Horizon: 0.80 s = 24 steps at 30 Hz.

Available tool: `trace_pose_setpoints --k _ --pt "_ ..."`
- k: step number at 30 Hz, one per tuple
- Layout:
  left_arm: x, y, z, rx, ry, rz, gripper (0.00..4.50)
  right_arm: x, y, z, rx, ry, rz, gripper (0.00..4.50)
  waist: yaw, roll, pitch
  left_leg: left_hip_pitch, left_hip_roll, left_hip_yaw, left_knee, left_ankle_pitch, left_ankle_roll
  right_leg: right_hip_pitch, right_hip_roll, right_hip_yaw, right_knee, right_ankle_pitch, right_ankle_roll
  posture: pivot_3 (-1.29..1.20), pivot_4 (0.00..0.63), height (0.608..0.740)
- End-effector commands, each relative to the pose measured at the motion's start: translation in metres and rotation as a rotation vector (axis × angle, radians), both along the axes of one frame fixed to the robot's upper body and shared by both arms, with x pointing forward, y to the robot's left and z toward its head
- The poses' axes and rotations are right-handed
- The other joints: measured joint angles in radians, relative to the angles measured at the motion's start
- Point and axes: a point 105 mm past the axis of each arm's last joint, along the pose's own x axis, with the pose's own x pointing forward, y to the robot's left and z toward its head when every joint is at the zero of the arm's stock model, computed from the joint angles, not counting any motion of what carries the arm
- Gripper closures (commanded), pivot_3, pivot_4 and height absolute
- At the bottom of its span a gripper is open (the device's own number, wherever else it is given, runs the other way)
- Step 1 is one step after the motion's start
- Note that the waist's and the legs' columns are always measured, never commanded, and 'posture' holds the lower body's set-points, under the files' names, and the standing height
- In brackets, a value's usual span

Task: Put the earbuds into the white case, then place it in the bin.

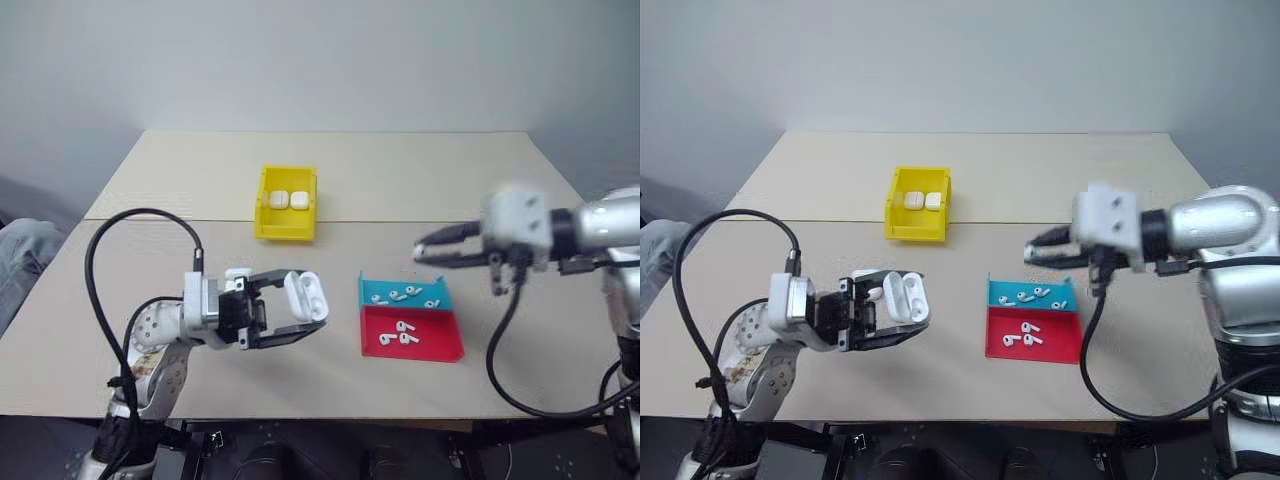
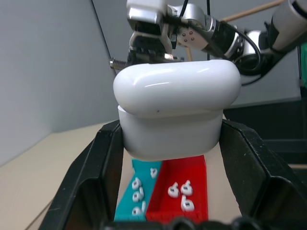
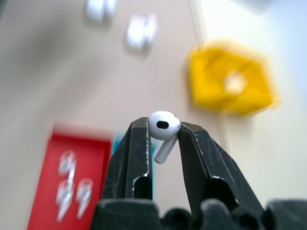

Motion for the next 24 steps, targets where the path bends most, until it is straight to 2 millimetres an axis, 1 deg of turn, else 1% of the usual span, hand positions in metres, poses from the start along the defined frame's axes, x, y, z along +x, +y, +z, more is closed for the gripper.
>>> trace_pose_setpoints --k 1,3,6,9,12,14,16,20,24 --pt "-0.004 -0.007 0.012 0.001 -0.018 -0.056 1.77 -0.026 0.008 0.026 0.265 -0.042 0.118 3.80 -0.001 0.000 0.000 0.000 0.000 0.000 0.000 0.000 0.000 0.000 0.000 0.000 0.000 0.000 0.000 0.00 0.150 0.740" --pt "-0.003 -0.008 0.013 0.027 -0.007 -0.073 1.77 -0.038 0.015 0.031 0.380 -0.051 0.201 3.80 -0.004 0.000 0.000 0.000 0.000 -0.001 0.000 0.000 0.000 0.000 0.001 0.000 0.000 0.000 0.000 0.00 0.150 0.740" --pt "-0.002 -0.010 0.014 0.051 0.030 -0.117 1.77 -0.050 0.037 0.029 0.503 -0.082 0.327 3.80 -0.010 0.000 0.000 0.000 0.000 -0.001 -0.001 0.000 0.000 0.000 0.001 0.001 0.001 0.000 0.000 0.00 0.150 0.740" --pt "-0.001 -0.011 0.019 0.055 0.063 -0.155 1.77 -0.052 0.056 0.020 0.517 -0.101 0.383 3.80 -0.011 0.000 0.000 0.001 0.000 -0.001 -0.001 0.000 0.000 0.000 0.001 0.001 0.001 0.000 0.000 0.00 0.150 0.740" --pt "-0.001 -0.010 0.022 0.063 0.084 -0.191 1.77 -0.050 0.067 0.013 0.516 -0.105 0.415 3.80 -0.010 0.000 0.000 0.001 0.000 0.000 -0.001 0.000 0.000 0.000 0.001 0.001 0.001 0.000 0.000 0.00 0.150 0.740" --pt "0.000 -0.010 0.021 0.094 0.084 -0.223 1.77 -0.049 0.075 0.009 0.501 -0.106 0.441 3.80 -0.009 0.000 0.000 0.001 0.000 0.000 -0.001 0.000 0.000 0.000 0.001 0.000 0.000 0.000 0.000 0.00 0.150 0.740" --pt "-0.001 -0.010 0.021 0.096 0.071 -0.256 1.77 -0.048 0.080 0.006 0.490 -0.107 0.462 3.80 -0.010 0.000 0.000 0.001 0.000 0.000 -0.001 0.000 0.000 0.000 0.001 0.000 0.000 0.000 0.000 0.00 0.150 0.740" --pt "0.000 -0.011 0.020 0.113 0.066 -0.267 1.77 -0.047 0.083 0.002 0.479 -0.101 0.481 3.80 -0.009 0.000 0.000 0.001 0.000 0.000 -0.001 0.000 0.000 0.000 0.001 0.001 0.000 0.000 0.000 0.00 0.150 0.740" --pt "0.000 -0.011 0.021 0.116 0.054 -0.262 1.77 -0.045 0.085 -0.007 0.442 -0.094 0.489 3.80 -0.009 0.000 0.000 0.001 0.000 0.000 -0.001 0.000 0.000 0.000 0.001 0.000 0.000 0.000 0.000 0.00 0.150 0.740"
